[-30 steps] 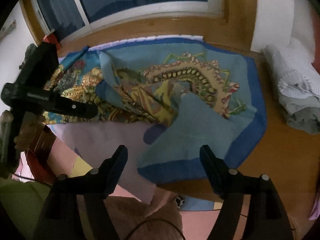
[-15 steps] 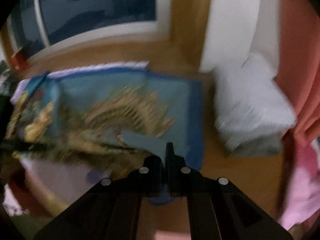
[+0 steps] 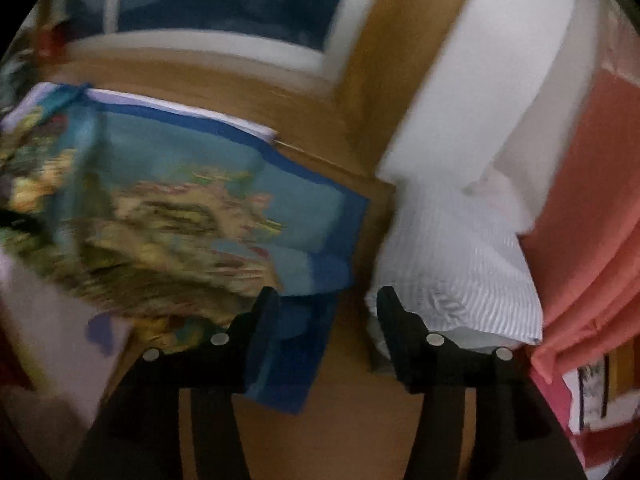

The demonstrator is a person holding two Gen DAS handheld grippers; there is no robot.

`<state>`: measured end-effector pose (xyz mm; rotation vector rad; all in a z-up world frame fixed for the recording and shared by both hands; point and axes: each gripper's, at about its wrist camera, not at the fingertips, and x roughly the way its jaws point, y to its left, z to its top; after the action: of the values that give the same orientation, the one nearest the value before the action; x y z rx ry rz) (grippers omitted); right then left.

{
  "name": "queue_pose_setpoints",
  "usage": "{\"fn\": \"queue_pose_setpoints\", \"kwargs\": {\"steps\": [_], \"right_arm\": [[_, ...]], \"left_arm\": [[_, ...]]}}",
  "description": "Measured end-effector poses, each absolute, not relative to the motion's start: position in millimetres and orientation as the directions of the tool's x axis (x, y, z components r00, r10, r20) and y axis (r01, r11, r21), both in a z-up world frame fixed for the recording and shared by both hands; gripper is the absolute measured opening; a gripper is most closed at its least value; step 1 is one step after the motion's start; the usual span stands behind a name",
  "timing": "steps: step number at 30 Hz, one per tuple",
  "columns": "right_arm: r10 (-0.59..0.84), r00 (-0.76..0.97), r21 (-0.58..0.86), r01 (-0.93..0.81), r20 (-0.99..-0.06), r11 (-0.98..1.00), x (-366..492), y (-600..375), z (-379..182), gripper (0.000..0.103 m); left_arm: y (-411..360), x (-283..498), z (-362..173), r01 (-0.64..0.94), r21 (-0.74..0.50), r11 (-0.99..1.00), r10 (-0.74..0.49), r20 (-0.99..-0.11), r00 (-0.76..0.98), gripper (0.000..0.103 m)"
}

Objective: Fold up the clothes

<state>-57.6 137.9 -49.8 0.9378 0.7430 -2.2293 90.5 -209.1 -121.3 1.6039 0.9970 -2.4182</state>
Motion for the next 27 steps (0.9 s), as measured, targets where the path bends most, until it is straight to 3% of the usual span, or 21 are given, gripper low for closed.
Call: {"fn": "queue_pose_setpoints", "kwargs": {"steps": [6, 12, 15, 17, 19, 21, 23, 27], "right_arm": [[-0.471, -0.386, -0.178, 0.887, -0.793, -0.427, -12, 99, -78, 0.058], [-0.455, -0.337, -0.200, 0.925, -0.824, -0.323, 14, 41, -124, 0.057], [-0.441, -0.348, -0.212, 0.920, -0.827, -0.330, 21, 26, -134, 0.057], [-0.439, -0.333, -0.187, 0.921, -0.834, -0.343, 19, 21, -136, 0.052], [-0.436, -0.297, -0.142, 0.924, -0.849, -0.354, 16, 17, -137, 0.030], [-0.432, -0.273, -0.104, 0.921, -0.859, -0.377, 11, 17, -136, 0.014], [-0.437, -0.267, -0.082, 0.914, -0.859, -0.397, 7, 19, -131, 0.009], [-0.461, -0.265, -0.045, 0.899, -0.847, -0.435, -1, 24, -116, 0.006]], "left_arm": [[-217, 86, -124, 0.404, -0.502, -0.765, 0.290, -0.828, -0.479, 0.045], [-212, 68, -126, 0.324, -0.402, -0.856, 0.261, -0.878, -0.401, 0.046], [-216, 68, -127, 0.299, -0.414, -0.860, 0.285, -0.875, -0.391, 0.046], [-220, 68, -128, 0.283, -0.443, -0.851, 0.320, -0.863, -0.390, 0.046], [-221, 65, -132, 0.252, -0.479, -0.841, 0.366, -0.846, -0.388, 0.046], [-218, 59, -138, 0.217, -0.534, -0.817, 0.439, -0.820, -0.367, 0.046], [-213, 53, -137, 0.144, -0.647, -0.749, 0.569, -0.739, -0.361, 0.046], [-205, 39, -125, 0.058, -0.680, -0.731, 0.608, -0.688, -0.396, 0.041]]}}
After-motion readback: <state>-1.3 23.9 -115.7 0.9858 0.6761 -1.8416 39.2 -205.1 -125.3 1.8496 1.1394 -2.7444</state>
